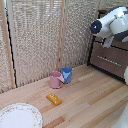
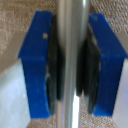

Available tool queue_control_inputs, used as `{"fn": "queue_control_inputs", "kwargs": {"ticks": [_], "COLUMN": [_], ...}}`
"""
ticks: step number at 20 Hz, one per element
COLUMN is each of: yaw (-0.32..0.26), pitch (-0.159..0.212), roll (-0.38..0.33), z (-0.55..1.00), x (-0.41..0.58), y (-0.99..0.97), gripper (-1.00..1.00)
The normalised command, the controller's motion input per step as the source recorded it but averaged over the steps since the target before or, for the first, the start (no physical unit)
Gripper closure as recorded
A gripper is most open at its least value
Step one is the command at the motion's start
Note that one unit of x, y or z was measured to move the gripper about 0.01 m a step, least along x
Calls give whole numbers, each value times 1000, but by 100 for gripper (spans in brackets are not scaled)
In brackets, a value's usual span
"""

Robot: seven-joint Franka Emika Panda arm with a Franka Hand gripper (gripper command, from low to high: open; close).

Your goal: Kindly get your arm to the topmost drawer handle. Get a good grip on it, then softly pull to open it.

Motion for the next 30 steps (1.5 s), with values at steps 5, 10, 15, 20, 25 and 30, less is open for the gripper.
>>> {"fn": "queue_control_inputs", "kwargs": {"ticks": [5,10,15,20,25,30], "yaw": [0,20,27,-1,-42,-46], "pitch": [-4,-12,-4,0,-2,0], "roll": [374,101,8,-28,-20,-8], "z": [0,-249,-167,0,0,0], "x": [37,66,139,319,401,207], "y": [459,879,936,923,888,353], "gripper": [100,100,100,100,100,-100]}}
